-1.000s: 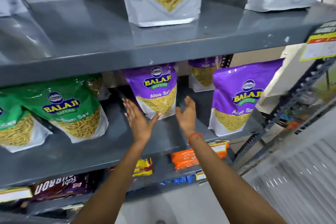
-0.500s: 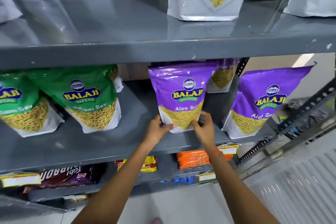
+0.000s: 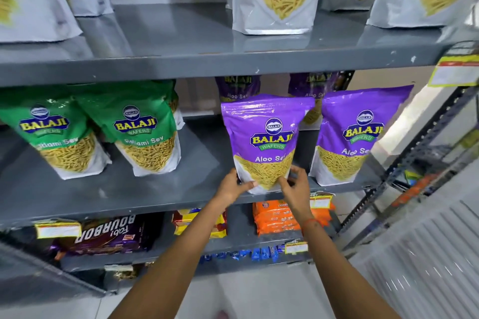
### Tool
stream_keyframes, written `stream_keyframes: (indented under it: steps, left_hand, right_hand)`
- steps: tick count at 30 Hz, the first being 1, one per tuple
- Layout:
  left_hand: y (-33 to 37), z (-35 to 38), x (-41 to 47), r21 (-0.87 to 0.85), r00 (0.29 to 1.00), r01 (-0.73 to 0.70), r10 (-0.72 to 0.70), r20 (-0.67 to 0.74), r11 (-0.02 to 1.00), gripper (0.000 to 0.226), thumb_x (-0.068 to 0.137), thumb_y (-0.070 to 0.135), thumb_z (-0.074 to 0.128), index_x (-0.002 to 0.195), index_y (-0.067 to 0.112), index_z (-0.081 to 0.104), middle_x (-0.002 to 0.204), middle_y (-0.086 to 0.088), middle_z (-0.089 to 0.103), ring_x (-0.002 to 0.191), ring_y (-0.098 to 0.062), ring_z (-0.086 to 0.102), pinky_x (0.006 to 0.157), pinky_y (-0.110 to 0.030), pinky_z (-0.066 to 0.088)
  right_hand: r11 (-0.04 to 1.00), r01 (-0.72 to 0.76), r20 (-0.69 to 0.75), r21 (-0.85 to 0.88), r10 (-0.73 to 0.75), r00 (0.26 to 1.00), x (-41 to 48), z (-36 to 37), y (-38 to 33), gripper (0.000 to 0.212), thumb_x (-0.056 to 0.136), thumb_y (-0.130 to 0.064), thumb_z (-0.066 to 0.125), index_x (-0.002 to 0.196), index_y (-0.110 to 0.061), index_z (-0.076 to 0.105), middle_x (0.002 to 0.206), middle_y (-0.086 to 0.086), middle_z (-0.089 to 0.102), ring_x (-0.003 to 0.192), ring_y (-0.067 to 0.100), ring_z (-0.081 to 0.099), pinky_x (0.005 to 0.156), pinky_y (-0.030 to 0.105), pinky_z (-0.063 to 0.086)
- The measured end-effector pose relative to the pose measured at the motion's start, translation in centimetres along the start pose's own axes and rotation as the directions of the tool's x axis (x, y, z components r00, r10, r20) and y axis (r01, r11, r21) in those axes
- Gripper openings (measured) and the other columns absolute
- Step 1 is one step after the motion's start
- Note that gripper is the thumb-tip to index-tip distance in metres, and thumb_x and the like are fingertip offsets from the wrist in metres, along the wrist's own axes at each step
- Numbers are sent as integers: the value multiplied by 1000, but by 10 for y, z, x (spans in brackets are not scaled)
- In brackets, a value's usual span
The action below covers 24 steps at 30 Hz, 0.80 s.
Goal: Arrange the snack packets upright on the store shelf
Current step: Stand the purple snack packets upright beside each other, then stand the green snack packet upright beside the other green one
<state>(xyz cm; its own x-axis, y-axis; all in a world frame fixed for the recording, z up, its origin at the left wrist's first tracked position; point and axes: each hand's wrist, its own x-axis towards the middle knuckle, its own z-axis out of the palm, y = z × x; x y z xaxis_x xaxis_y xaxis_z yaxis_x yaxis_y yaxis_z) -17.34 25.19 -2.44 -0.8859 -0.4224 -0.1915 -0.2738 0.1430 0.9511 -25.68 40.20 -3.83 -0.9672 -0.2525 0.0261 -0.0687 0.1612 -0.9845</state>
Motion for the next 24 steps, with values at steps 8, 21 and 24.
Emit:
stream_keyframes:
  steps: [8, 21, 24]
  left_hand:
    - [2, -25, -43, 302, 871, -238, 341, -354, 923, 91, 80, 47, 62, 146, 20, 4, 158, 2, 5, 145, -13, 6, 117, -36, 13]
    - [-81, -243, -43, 84, 842, -32, 72, -535, 996, 84, 85, 27, 62, 146, 7, 7, 159, -8, 7, 142, -10, 10, 109, -10, 8]
    - [-89, -273, -17, -69, 940, 33, -54, -336, 997, 81, 81, 18, 67, 141, -1, 16, 149, -18, 28, 134, -22, 33, 112, -22, 27]
  right_hand:
    - [946, 323, -247, 31, -306, 919, -59, 51, -37, 13, 78, -18, 50, 79, -31, 49, 78, -7, 57, 71, 1, 55, 61, 9, 44]
    - [993, 75, 247, 95, -97, 964, -37, 258, -75, 39, 80, 6, 62, 116, 6, 48, 116, 12, 54, 107, 15, 49, 97, 22, 40]
    - [1000, -11, 386, 15, 4, 922, -17, 279, -72, 51, 83, 4, 59, 129, 4, 38, 126, 7, 48, 118, 18, 46, 98, 15, 40]
